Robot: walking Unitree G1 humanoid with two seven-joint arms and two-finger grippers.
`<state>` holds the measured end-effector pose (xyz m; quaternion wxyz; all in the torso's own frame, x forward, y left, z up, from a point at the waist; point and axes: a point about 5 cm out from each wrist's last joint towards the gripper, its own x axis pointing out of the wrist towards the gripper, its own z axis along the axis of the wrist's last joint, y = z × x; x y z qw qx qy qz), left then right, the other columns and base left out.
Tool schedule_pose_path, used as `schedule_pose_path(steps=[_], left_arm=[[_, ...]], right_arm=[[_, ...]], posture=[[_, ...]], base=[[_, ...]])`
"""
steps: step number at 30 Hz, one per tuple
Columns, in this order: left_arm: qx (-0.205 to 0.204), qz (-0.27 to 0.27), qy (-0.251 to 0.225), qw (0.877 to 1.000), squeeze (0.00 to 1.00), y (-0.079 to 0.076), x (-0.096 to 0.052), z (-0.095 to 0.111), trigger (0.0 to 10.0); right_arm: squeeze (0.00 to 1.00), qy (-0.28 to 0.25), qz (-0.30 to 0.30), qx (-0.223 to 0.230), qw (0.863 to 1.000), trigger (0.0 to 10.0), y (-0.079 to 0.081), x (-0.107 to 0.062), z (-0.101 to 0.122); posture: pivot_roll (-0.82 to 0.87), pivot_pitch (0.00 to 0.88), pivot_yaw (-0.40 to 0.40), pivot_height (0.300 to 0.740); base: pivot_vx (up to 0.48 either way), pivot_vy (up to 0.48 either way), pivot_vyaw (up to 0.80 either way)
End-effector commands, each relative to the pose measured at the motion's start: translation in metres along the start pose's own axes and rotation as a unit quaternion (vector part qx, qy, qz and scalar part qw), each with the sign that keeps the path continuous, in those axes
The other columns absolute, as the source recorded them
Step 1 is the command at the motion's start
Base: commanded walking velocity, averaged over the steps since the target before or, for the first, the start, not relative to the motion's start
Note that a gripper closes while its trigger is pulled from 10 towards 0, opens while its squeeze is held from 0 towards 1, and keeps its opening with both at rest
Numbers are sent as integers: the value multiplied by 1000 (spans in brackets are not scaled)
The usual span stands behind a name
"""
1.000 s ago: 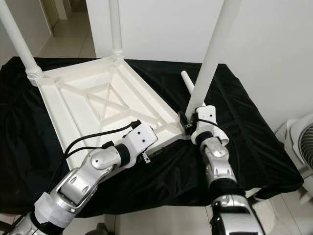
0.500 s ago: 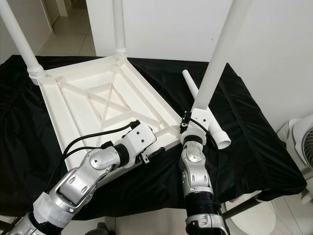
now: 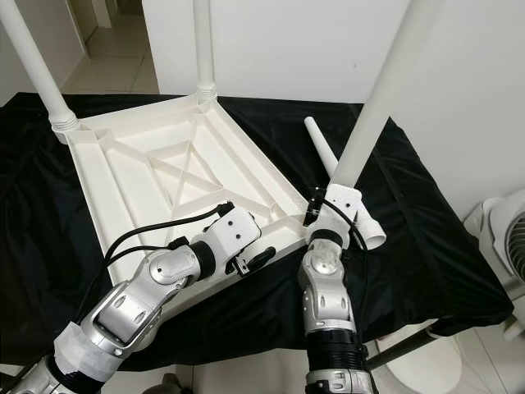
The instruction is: Building children table
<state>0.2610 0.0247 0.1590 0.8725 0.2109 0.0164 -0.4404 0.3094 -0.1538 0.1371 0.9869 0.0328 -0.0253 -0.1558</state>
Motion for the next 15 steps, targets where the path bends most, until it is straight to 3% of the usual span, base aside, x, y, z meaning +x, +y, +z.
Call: schedule_pose_path(steps=[1,4,5,7,8,13,15], left_arm=[[3,-32,1,999,0,-3,1,0,10000],[3,-30,0,1000,0,-2,1,0,10000],[4,-29,0,1000,0,-1,1,1,10000],[4,-29,1,1000,0,-1,1,1,10000],[4,-28,1,1000,0,-1,1,0,10000],[4,-27,1,1000,0,-1,1,1,10000],[3,-26,1,1000,0,0,1,1,10000]], right_arm=[[1000,-6,4,4,1000,10000,-1,-1,2],[1000,-36,89,11,995,10000,3,0,11],[776,-37,118,9,992,10000,1,2,11],[776,-36,135,8,990,10000,0,3,12],[0,-30,155,6,987,10000,-2,4,11],[0,-27,176,-3,984,10000,-7,6,10],[0,-10,223,-18,975,10000,-17,10,4]], posture=[[73,3,-39,740],[73,1,-41,740],[73,0,-40,740],[73,0,-40,740],[75,0,-41,740],[76,0,-41,740],[79,0,-43,740]], base=[[0,0,0],[0,0,0],[0,0,0],[0,0,0],[0,0,0],[0,0,0],[0,0,0]])
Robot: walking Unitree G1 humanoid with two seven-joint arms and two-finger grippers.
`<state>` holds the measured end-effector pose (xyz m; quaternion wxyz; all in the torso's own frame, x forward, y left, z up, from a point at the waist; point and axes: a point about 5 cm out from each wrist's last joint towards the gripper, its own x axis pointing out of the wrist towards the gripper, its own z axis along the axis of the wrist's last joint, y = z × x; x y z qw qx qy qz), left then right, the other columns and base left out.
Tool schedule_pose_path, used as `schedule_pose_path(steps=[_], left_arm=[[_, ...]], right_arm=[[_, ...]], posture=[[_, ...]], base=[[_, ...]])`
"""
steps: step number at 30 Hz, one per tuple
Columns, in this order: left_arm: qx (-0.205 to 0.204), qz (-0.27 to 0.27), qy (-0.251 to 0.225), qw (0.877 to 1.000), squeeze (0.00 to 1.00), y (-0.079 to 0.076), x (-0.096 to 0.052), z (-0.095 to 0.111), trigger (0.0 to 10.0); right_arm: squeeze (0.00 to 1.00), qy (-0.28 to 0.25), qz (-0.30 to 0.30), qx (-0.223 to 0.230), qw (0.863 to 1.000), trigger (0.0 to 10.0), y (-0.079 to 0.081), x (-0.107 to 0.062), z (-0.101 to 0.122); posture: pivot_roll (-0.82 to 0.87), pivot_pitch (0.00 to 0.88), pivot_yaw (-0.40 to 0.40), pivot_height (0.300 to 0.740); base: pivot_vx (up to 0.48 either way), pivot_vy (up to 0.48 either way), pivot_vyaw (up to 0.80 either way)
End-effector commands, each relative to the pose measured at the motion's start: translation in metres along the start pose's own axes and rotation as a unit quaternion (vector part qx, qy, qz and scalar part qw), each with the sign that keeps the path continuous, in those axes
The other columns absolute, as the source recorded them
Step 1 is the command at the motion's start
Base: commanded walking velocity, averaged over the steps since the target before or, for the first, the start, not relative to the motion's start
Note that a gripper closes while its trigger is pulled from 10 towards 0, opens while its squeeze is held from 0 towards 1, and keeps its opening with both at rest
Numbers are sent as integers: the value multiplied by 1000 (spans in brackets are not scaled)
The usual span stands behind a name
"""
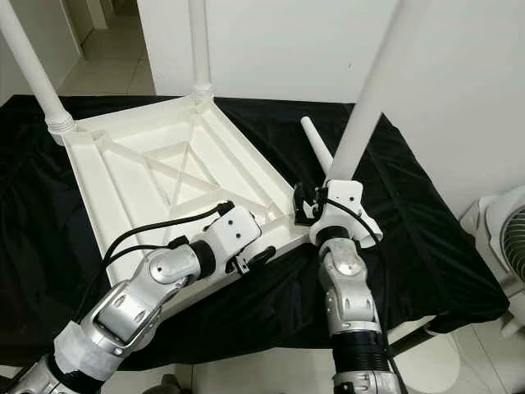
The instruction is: Building children table
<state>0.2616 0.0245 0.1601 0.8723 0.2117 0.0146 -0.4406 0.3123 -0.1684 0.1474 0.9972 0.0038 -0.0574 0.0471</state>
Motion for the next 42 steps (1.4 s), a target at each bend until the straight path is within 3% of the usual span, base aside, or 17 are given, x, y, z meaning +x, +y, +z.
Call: schedule_pose_path(steps=[1,6,11,13,17,24,31,36,38,40,42], left_arm=[[1,-26,2,1000,0,-1,0,0,10000],[2,-25,2,1000,0,-1,0,2,10000],[-1,-21,-1,1000,0,1,-2,4,10000],[-5,-18,-3,1000,0,5,-4,5,10000],[-5,-17,-9,1000,0,8,-4,7,10000],[-7,-16,-21,1000,0,16,-1,13,10000],[4,-25,-10,1000,0,19,-2,6,10000],[2,-30,2,1000,0,19,-5,-5,10000],[-2,-36,14,999,0,20,-14,-20,10000],[-6,-37,15,999,0,20,-16,-22,10000],[-37,-38,2,999,0,24,-26,-22,10000]], right_arm=[[0,25,37,4,999,10000,-9,-1,-9],[0,50,76,17,996,10000,-16,-2,-19],[0,65,128,31,989,10000,-8,-4,-28],[0,62,176,47,981,10000,9,-2,-29],[0,56,224,59,971,10000,26,1,-30],[0,55,264,56,961,10000,40,-1,-32],[0,58,257,51,963,10000,38,-4,-38],[0,52,242,37,968,10000,28,-5,-40],[0,46,236,19,971,10000,18,-6,-39],[0,45,235,17,971,10000,16,-6,-39],[0,39,228,11,973,10000,10,-5,-36]], posture=[[81,0,-44,740],[88,2,-46,740],[106,4,-50,740],[115,0,-54,740],[121,0,-59,740],[117,0,-59,740],[103,0,-48,740],[94,0,-35,740],[81,0,-19,740],[81,0,-19,740],[78,0,-10,740]], base=[[0,0,0],[0,0,0],[0,0,0],[0,0,0],[0,0,0],[0,0,0],[0,0,0],[0,0,0],[0,0,0],[0,0,0],[0,0,0]])
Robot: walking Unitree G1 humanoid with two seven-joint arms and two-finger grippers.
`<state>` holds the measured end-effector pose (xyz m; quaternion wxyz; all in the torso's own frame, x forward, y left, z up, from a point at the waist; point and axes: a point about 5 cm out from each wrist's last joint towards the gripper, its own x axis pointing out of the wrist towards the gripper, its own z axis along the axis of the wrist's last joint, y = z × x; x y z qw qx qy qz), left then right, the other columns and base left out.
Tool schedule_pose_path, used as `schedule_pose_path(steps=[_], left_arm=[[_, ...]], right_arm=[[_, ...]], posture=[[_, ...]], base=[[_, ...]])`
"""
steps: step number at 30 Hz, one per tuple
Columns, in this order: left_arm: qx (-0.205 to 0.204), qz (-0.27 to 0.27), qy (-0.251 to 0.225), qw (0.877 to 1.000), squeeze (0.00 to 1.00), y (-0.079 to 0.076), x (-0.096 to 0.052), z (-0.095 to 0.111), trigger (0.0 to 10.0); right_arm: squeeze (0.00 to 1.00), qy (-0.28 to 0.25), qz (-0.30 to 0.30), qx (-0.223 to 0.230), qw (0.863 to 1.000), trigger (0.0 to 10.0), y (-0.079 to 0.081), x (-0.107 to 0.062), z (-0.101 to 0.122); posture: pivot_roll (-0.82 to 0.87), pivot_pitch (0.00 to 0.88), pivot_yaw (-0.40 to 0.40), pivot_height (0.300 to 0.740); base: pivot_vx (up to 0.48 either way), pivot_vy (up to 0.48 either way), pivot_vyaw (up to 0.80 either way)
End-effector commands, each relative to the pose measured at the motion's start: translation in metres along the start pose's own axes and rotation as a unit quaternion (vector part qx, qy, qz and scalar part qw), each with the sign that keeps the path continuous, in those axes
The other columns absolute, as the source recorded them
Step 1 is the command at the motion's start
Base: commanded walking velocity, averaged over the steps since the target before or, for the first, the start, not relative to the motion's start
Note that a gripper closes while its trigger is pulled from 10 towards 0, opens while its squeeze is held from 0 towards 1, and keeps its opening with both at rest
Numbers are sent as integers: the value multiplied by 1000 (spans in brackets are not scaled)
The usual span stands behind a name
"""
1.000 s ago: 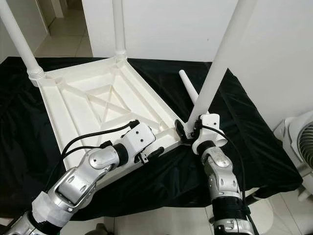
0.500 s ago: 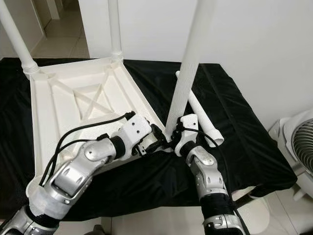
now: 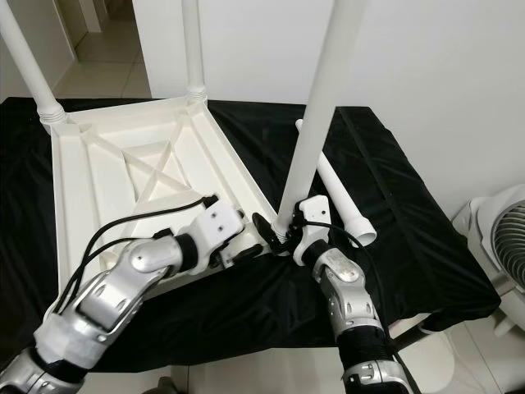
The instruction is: Building children table
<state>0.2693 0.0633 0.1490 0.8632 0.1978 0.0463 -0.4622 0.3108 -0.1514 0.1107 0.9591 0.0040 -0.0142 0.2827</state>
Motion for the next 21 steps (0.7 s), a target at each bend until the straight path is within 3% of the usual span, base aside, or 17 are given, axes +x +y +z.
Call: schedule_pose_path(steps=[1,3,6,14,21], left_arm=[[-12,-9,-15,1000,0,1,-4,4,10000],[-40,-15,-35,998,0,1,-13,6,10000],[-47,-18,-43,998,0,1,-15,7,10000],[-65,13,-56,996,0,-3,-10,6,10000],[-63,21,-41,997,0,-7,-12,0,10000]], right_arm=[[0,-2,-9,-5,1000,10000,-5,-4,0],[0,-7,-16,-7,1000,10000,-9,-4,2],[0,-9,-18,-7,1000,10000,-9,-4,3],[0,-23,8,-11,1000,10000,-1,2,7],[0,-21,20,-45,999,10000,-11,1,15]], posture=[[78,0,-10,740],[83,0,-14,740],[83,0,-14,740],[112,0,-38,740],[121,0,-55,740]], base=[[0,0,0],[0,0,0],[0,0,0],[0,0,0],[0,0,0]])
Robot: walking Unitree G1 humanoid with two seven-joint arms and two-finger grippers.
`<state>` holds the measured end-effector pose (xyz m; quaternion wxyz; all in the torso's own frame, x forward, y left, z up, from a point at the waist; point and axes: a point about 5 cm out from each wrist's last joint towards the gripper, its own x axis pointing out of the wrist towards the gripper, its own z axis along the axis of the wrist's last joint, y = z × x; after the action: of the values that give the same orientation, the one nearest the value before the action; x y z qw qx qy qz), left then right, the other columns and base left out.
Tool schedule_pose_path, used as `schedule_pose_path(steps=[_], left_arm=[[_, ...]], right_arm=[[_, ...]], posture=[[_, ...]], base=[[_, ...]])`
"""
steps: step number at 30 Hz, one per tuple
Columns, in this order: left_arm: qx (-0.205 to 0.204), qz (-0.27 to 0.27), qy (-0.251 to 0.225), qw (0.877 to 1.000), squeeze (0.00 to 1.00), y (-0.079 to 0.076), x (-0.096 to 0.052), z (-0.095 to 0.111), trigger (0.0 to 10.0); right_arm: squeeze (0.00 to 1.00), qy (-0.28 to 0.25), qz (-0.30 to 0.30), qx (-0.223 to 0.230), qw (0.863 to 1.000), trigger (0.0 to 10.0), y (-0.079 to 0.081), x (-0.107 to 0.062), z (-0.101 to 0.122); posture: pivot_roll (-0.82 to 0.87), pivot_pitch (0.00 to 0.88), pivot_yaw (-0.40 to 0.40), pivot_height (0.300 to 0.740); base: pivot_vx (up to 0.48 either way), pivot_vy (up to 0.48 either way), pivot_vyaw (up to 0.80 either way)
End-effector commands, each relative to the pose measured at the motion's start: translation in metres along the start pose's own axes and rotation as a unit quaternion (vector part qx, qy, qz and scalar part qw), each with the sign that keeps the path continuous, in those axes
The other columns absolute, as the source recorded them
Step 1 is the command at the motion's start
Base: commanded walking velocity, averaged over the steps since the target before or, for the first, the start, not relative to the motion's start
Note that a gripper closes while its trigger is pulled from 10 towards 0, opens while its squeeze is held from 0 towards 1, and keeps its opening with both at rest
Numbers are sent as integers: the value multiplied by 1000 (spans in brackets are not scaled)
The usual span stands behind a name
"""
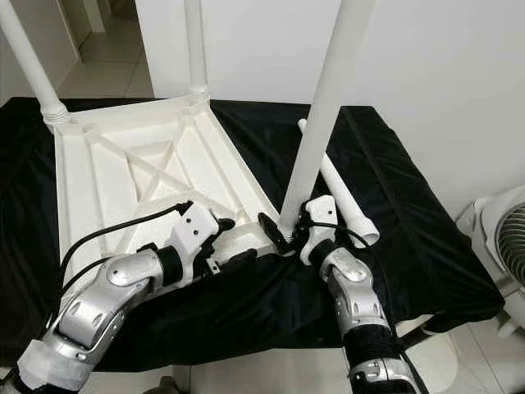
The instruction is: Building children table
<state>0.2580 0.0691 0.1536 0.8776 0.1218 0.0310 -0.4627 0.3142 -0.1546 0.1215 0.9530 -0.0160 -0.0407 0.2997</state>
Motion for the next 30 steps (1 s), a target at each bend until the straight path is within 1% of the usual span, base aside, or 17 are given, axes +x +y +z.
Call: schedule_pose_path(steps=[1,2,5,6,10,11,22,27,28,29,30], left_arm=[[-1,16,8,1000,0,-1,0,-4,10000],[0,17,10,1000,0,-1,-1,-4,10000],[1,18,11,1000,0,-1,-1,-4,10000],[4,18,10,1000,0,0,0,-3,10000],[6,19,8,1000,0,1,1,-1,10000],[6,21,7,1000,0,1,3,0,10000],[11,24,2,1000,0,1,6,3,10000],[12,23,2,1000,0,1,7,4,10000],[14,23,1,1000,0,1,8,4,10000],[14,21,-2,1000,0,1,9,6,10000],[14,21,-2,1000,0,1,9,6,10000]], right_arm=[[0,-1,2,-18,1000,10000,-6,-1,4],[0,-1,4,-27,1000,10000,-10,-1,6],[0,0,10,-31,999,10000,-12,-1,7],[0,2,20,-35,999,10000,-15,-1,9],[0,4,27,-35,999,10000,-16,0,10],[0,7,36,-34,999,0,-17,0,10],[0,11,64,-34,997,0,-14,-1,9],[0,13,61,-32,998,0,-14,-1,7],[0,15,52,-30,998,5608,-14,-1,7],[0,15,45,-22,999,10000,-14,-1,7],[0,15,45,-22,999,10000,-14,-1,7]], posture=[[121,0,-55,740],[122,0,-56,740],[123,0,-57,740],[124,0,-58,740],[128,0,-62,740],[128,0,-66,740],[132,0,-70,740],[125,0,-68,740],[124,0,-68,740],[117,0,-68,740],[117,0,-68,740]], base=[[0,0,0],[0,0,0],[0,0,0],[0,0,0],[0,0,0],[0,0,0],[0,0,0],[0,0,0],[0,0,0],[0,0,0],[0,0,0]])
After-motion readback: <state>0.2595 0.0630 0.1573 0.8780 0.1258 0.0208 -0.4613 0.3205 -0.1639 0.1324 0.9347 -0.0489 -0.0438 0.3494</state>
